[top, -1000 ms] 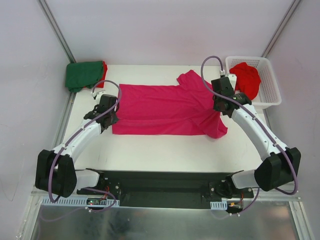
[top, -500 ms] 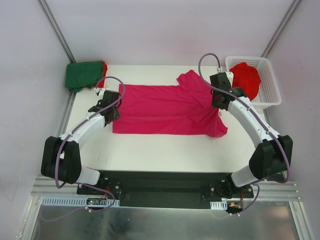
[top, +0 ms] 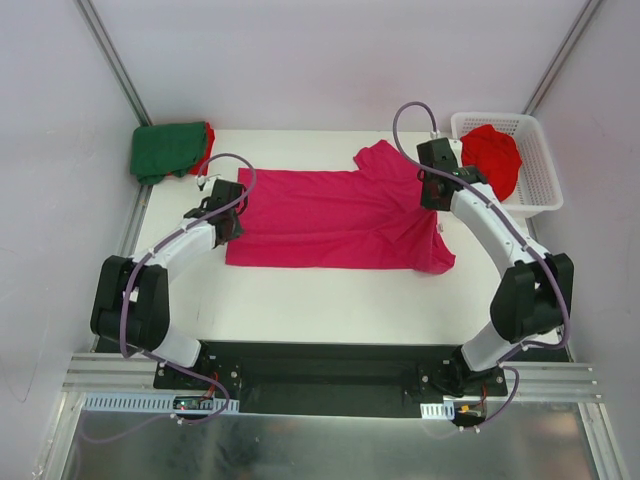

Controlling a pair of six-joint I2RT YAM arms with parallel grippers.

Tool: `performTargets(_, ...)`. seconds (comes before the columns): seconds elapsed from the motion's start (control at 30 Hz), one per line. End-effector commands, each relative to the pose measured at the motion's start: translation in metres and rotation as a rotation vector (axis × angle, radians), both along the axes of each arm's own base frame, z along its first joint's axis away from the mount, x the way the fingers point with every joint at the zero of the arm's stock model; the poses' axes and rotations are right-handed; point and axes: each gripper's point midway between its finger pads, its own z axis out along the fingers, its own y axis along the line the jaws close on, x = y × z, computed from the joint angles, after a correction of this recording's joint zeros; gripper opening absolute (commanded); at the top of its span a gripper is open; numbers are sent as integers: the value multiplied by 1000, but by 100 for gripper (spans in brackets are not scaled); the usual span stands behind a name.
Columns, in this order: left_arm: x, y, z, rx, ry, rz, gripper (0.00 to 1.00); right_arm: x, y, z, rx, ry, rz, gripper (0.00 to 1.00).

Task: Fold and stack the t-shirts
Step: Fold the flattened tshirt in 1/3 of the way

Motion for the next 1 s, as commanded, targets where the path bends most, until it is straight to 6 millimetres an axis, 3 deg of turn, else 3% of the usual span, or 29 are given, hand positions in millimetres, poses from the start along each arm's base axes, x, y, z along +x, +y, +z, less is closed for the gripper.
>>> performTargets(0.0, 21, 2, 12, 10, -49, 9, 0, 20, 4, 20, 15, -61, 9, 1)
performTargets(0.43, 47, 0, 11, 45, -47, 2, 0, 33, 12, 0, 20, -14, 37, 1)
performTargets(0.63, 50, 5, 7, 73, -36, 14, 2, 34, 15, -3, 24, -6, 46, 1)
performTargets(0.67, 49, 6, 6, 78, -33, 17, 6, 34, 14, -3, 25, -5, 47, 1)
performTargets(0.8, 44, 12, 8, 102, -38, 37, 53, 36, 14, -1, 26, -12, 44, 1)
performTargets(0.83, 42, 14, 10, 107, -41, 43, 83, 37, 15, -1, 25, -12, 46, 1)
performTargets(0.87, 40, 18, 11, 123, -45, 57, 96, 37, 14, -2, 24, -11, 44, 1)
performTargets(0.97, 35, 22, 18, 134, -58, 67, 99, 42, 16, -3, 28, -10, 47, 1)
